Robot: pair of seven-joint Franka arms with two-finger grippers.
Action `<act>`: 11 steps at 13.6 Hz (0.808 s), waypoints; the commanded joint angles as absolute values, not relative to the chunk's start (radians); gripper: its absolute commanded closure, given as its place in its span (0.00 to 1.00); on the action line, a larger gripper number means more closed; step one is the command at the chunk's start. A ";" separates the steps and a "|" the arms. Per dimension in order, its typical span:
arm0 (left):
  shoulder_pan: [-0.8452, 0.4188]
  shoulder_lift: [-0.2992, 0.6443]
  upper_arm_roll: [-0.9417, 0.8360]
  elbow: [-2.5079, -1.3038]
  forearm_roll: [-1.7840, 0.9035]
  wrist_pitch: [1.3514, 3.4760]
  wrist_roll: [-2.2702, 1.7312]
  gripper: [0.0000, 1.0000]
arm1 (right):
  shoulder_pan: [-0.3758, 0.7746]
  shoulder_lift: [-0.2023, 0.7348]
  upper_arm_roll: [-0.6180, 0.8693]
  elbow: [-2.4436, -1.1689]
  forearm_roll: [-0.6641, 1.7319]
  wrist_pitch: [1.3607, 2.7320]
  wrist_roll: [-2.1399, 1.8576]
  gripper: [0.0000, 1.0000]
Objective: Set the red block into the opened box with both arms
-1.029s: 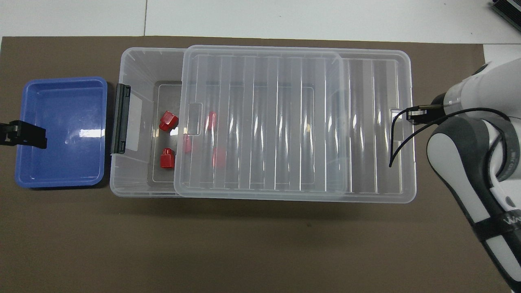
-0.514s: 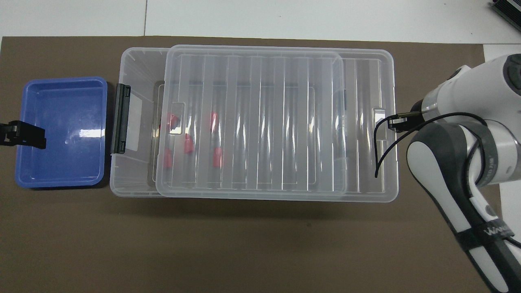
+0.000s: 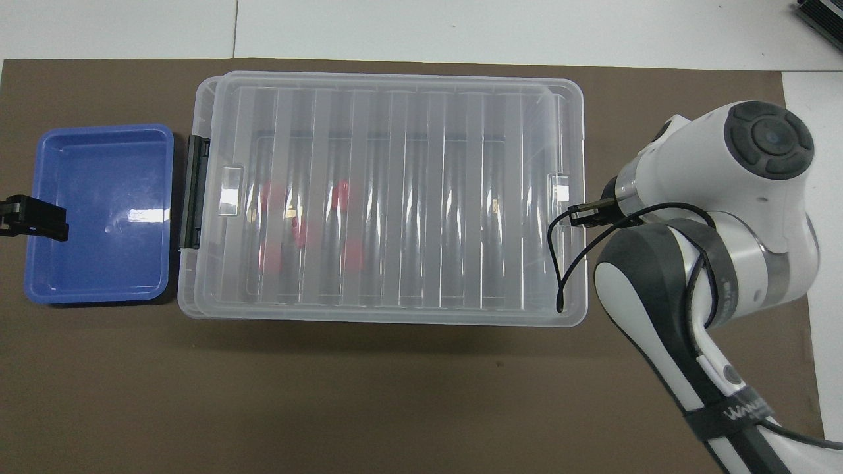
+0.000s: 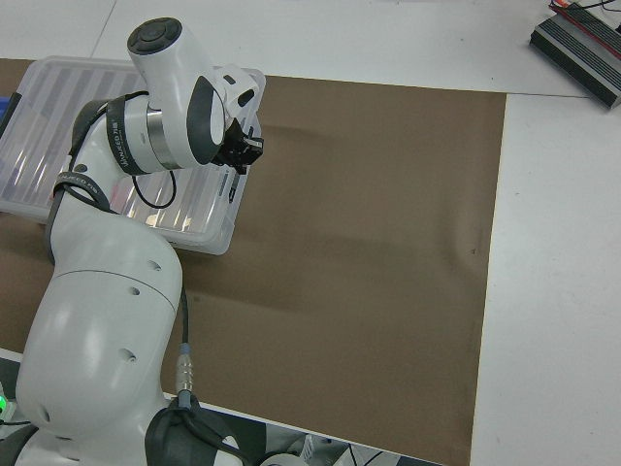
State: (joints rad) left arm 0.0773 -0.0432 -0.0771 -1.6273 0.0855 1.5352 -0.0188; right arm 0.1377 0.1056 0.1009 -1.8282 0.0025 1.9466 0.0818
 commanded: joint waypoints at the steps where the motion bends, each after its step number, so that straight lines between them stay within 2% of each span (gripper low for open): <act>1: 0.095 -0.052 -0.080 -1.646 0.071 1.566 -0.003 0.00 | 0.146 0.092 0.107 -1.835 0.025 1.950 0.100 1.00; 7: 0.092 -0.003 -0.075 -1.617 0.071 1.595 -0.008 0.00 | 0.135 0.089 0.104 -1.818 0.023 1.939 0.101 1.00; 10: 0.083 0.064 -0.075 -1.516 0.071 1.554 -0.009 0.00 | 0.101 0.051 0.097 -1.819 0.018 1.930 0.126 1.00; 11: 0.086 0.063 -0.077 -1.516 0.071 1.549 -0.008 0.00 | 0.089 0.042 0.097 -1.818 0.014 1.928 0.135 1.00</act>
